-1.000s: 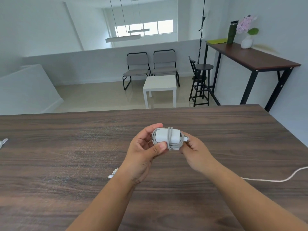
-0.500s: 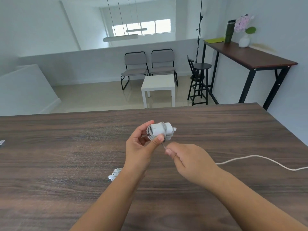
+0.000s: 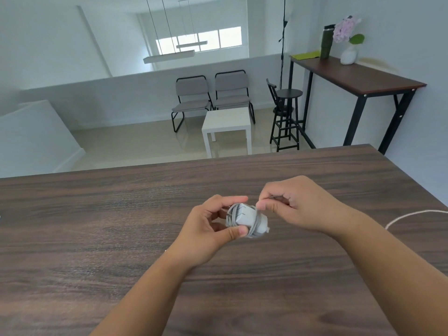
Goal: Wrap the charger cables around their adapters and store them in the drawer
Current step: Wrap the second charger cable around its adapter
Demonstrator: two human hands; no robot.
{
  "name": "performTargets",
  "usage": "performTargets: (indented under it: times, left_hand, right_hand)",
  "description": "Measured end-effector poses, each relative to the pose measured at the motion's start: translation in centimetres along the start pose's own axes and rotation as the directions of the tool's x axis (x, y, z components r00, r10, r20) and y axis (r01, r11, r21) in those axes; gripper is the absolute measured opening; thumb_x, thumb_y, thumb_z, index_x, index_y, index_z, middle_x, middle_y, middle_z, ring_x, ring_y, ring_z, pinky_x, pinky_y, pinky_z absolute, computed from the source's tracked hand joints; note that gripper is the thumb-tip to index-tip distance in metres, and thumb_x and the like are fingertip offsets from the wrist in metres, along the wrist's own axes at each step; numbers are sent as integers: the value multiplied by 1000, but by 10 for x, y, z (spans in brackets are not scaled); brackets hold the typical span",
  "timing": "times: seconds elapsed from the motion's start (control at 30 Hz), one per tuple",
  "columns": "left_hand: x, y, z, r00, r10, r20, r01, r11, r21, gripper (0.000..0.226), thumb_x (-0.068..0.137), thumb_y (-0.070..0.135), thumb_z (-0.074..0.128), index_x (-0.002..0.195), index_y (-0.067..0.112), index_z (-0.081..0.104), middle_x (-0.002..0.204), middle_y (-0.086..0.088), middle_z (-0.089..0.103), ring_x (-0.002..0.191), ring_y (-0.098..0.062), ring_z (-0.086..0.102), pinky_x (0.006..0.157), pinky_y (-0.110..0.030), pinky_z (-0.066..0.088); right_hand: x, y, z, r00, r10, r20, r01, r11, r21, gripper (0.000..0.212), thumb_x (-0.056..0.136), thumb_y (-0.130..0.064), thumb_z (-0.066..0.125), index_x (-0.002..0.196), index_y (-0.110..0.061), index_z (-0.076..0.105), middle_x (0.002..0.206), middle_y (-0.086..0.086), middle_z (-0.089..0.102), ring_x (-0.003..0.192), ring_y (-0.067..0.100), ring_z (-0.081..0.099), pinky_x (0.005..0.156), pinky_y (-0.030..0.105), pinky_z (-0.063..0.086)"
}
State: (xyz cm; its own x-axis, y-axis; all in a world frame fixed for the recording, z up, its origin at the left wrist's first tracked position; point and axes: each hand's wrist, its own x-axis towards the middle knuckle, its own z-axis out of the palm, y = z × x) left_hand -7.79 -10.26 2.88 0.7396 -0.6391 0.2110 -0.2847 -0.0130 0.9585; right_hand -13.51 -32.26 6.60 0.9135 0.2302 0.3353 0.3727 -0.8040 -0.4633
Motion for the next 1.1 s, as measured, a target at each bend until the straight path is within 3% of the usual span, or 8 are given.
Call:
performTargets:
  times: [0.23, 0.37, 0.47, 0.63, 0.7, 0.87, 0.97, 1.1]
  left_hand:
    - [-4, 12, 5, 998, 12, 61, 9, 945, -328, 53, 62, 29, 90, 112, 25, 72, 100, 3, 70, 94, -10, 63, 81, -25, 52]
    - [-2, 16, 12, 998, -1, 67, 34, 868, -495, 60, 58, 28, 93, 113, 21, 71, 101, -1, 69, 95, -17, 62, 78, -30, 56]
    - [-2, 16, 17, 999, -9, 42, 31, 841, -541, 61, 58, 26, 93, 115, 20, 70, 105, -4, 69, 97, -19, 64, 76, -32, 57]
    - [3, 13, 21, 998, -22, -64, -17, 833, -553, 64, 57, 26, 93, 116, 20, 70, 106, -6, 69, 96, -19, 66, 76, -30, 57]
    - [6, 12, 24, 994, -21, -110, -41, 845, -533, 60, 56, 24, 93, 112, 21, 72, 102, -4, 70, 90, -18, 66, 72, -29, 58]
    - [8, 4, 29, 975, -58, -215, -57, 869, -492, 46, 62, 15, 80, 106, 26, 75, 94, 0, 70, 89, -16, 63, 68, -27, 57]
    - [10, 1, 28, 963, -68, -260, -66, 878, -474, 46, 62, 20, 80, 107, 27, 74, 94, 4, 71, 92, -11, 64, 75, -22, 55]
    - [13, -2, 32, 960, -79, -270, -72, 860, -506, 46, 61, 22, 80, 107, 28, 75, 93, 4, 71, 93, -12, 62, 77, -22, 55]
  right_hand:
    - [-3, 9, 33, 993, 118, -30, -89, 872, 482, 24, 94, -34, 49, 73, -33, 60, 68, -20, 58, 63, 0, 52, 62, 13, 38]
    - [-7, 8, 53, 976, 220, -6, -131, 603, 787, 27, 90, -22, 50, 68, -12, 61, 63, -1, 49, 55, 11, 40, 52, 18, 31]
    - [-10, 4, 65, 939, 329, 102, -225, 360, 905, 38, 81, -26, 58, 95, 9, 59, 59, 9, 40, 48, 13, 23, 44, 19, 17]
    - [-23, -8, 82, 901, 377, 214, -265, 89, 960, 27, 87, -34, 62, 69, -14, 57, 45, -6, 25, 40, 7, 14, 42, 17, 10]
    - [-27, -11, 83, 891, 410, 194, -280, 161, 946, 30, 87, -36, 55, 69, -12, 58, 43, -6, 27, 37, 7, 17, 39, 16, 15]
    - [-22, -17, 83, 925, 376, -57, -261, 738, 622, 26, 93, -39, 52, 77, -25, 68, 61, -5, 65, 58, 8, 57, 60, 20, 44]
    - [-26, -18, 83, 942, 322, -94, -258, 875, 410, 26, 89, -49, 42, 92, -38, 65, 80, 0, 72, 78, 16, 65, 77, 34, 51]
    - [-23, -24, 73, 973, 209, -95, -196, 972, 130, 31, 94, -45, 38, 100, -27, 62, 57, -10, 49, 59, 15, 49, 59, 33, 44]
